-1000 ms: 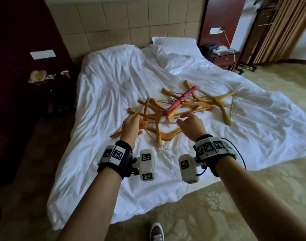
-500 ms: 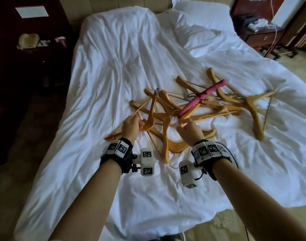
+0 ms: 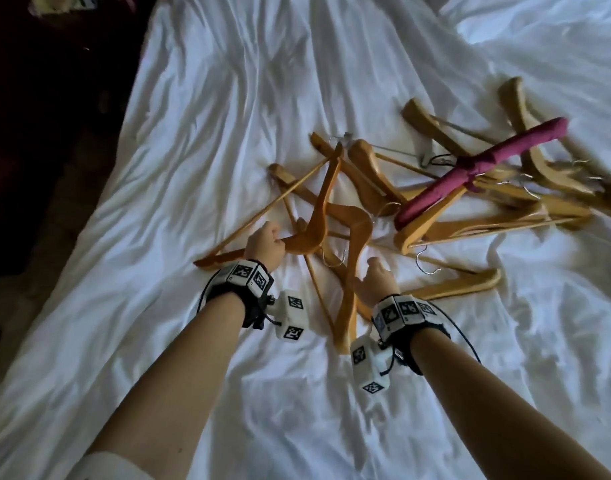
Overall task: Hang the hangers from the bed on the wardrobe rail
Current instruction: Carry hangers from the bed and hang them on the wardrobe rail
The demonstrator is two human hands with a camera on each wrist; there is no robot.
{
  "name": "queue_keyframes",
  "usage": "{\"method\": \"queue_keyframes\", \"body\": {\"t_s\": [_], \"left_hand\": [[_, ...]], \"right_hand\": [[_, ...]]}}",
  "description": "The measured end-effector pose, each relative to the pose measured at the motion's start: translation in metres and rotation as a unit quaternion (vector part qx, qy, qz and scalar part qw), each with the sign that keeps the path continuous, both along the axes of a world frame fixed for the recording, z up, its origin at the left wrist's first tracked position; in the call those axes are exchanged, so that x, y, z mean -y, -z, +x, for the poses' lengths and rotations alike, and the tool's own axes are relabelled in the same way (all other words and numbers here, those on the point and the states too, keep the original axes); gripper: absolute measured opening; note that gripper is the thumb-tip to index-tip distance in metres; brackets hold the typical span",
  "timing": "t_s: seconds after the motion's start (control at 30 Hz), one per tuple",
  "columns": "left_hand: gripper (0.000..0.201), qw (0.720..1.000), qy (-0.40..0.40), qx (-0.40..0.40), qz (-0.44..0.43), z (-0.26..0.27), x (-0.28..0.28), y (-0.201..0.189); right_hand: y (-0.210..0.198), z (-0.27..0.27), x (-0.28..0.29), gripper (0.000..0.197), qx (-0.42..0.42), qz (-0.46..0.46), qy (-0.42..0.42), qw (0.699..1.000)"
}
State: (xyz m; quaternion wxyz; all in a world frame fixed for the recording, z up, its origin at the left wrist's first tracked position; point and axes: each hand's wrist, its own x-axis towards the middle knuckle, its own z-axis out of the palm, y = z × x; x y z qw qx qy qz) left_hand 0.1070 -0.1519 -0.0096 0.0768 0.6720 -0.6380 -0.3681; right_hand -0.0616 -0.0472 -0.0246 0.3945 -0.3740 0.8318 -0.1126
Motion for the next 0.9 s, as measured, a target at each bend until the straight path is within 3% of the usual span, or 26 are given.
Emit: {"method": "queue_keyframes", "body": {"t_s": [0.2, 0.37, 0.5, 0.67, 0.8, 0.9], "left_hand": [[0.044, 0.988, 0.115, 0.106, 0.004, -0.005, 0.012, 0.053], [0.040, 0.959, 0.159, 0.235, -0.005, -0.010, 0.012, 0.076], [0.028, 0.951, 0.148, 0.271, 0.001, -0.007, -0.008, 0.086], [0.026, 0.962, 0.132, 0.240, -0.023, 0.010, -0.017, 0.081], [0.012, 0.980, 0.075, 0.174, -0.057, 0.020, -0.020, 0.058], [0.003, 0.991, 0.031, 0.111, -0.074, 0.032, -0.020, 0.035]], "right_hand": [[0.042, 0.004, 0.011, 0.038, 0.028, 0.059, 0.026, 0.998], [0.060, 0.003, 0.018, 0.055, 0.054, 0.076, 0.036, 0.995], [0.073, 0.013, 0.021, 0.068, 0.020, 0.100, -0.003, 0.995], [0.078, 0.015, 0.028, 0.050, -0.019, 0.086, 0.038, 0.995], [0.071, 0.003, 0.034, 0.037, 0.061, 0.065, 0.102, 0.991], [0.055, 0.001, 0.036, 0.032, 0.088, 0.033, 0.095, 0.991]]}}
